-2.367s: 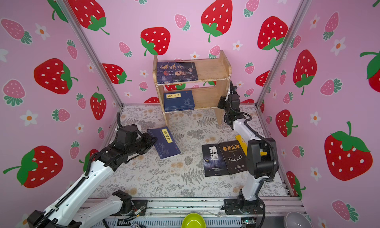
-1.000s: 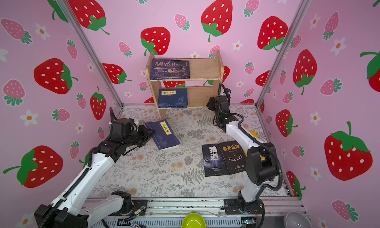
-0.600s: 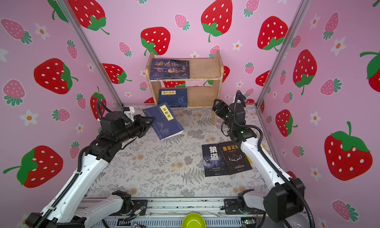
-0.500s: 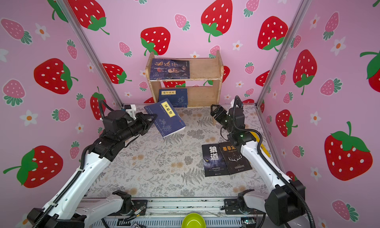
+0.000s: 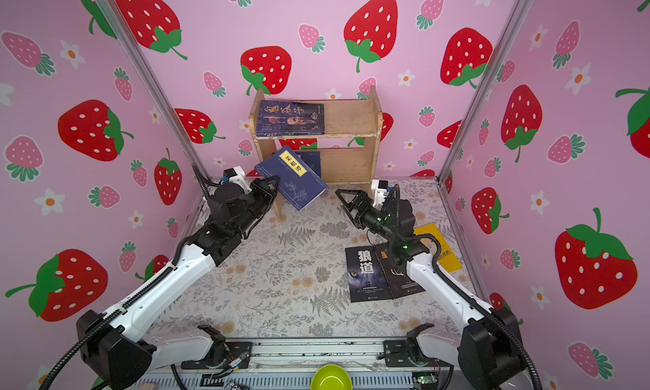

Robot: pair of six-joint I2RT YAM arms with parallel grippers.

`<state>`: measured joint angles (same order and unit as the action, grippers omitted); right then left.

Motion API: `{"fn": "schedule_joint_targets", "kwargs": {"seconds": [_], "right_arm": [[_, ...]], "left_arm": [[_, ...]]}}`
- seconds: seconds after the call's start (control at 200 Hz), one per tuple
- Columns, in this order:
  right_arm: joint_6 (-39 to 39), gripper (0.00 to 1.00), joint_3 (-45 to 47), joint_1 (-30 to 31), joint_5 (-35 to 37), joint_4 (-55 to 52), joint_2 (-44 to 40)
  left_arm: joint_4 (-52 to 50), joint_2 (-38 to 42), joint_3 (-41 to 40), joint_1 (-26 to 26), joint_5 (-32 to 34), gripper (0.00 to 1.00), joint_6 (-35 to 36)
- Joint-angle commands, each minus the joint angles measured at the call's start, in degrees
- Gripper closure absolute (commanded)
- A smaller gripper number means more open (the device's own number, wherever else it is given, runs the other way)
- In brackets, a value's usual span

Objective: Stacking books/files
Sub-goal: Place the book on the bookshelf.

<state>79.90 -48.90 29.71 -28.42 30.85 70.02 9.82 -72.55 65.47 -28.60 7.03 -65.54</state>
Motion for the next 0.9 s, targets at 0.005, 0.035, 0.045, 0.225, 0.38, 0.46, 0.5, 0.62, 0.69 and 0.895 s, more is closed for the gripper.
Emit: {"fn": "schedule_joint_targets", "kwargs": {"seconds": [0.005,0.035,0.045,0.225,0.38,0.46,0.5,0.62,0.69,0.895], "right_arm": [[6.69,0.0,-0.47,1.23,-2.4,11.21,4.0],[7.22,0.01,-0.98,1.65,-2.37,11.9,5.21],[7.21,0.01,-1.18,1.73,-2.41,12.12,5.65],[7.3,0.04,-5.34,4.97,-1.93,14.01,12.01],[9.88,0.08,-7.12,6.97,-1.23,21.23,16.92],[11.62,0.13,-8.02,7.53,-0.95,24.28,19.15],[12.33,0.14,-8.24,7.72,-0.41,25.3,19.97],[13.9,0.2,-8.67,8.14,1.44,28.2,21.66],[14.35,0.23,-9.14,8.42,2.48,28.73,22.43],[15.64,0.42,-10.92,8.74,4.43,30.37,25.25]], "left_arm": [[8.47,-2.5,3.18,-0.82,5.43,1.0,0.34],[8.83,-3.33,3.62,-0.96,5.61,1.0,0.15],[8.92,-3.61,3.72,-0.96,5.76,1.0,0.15],[9.31,-6.99,6.79,-2.25,9.64,1.0,2.97],[10.52,-9.24,8.08,-2.51,11.24,1.0,3.41],[11.26,-10.09,8.06,-2.55,10.96,1.0,2.92],[11.27,-10.31,8.08,-2.59,10.9,1.0,2.85],[11.65,-10.82,7.5,-2.6,11.33,1.0,2.1],[12.13,-11.28,7.52,-2.6,11.47,1.0,1.92],[13.2,-12.65,7.78,-2.59,11.14,1.0,-0.59]]}}
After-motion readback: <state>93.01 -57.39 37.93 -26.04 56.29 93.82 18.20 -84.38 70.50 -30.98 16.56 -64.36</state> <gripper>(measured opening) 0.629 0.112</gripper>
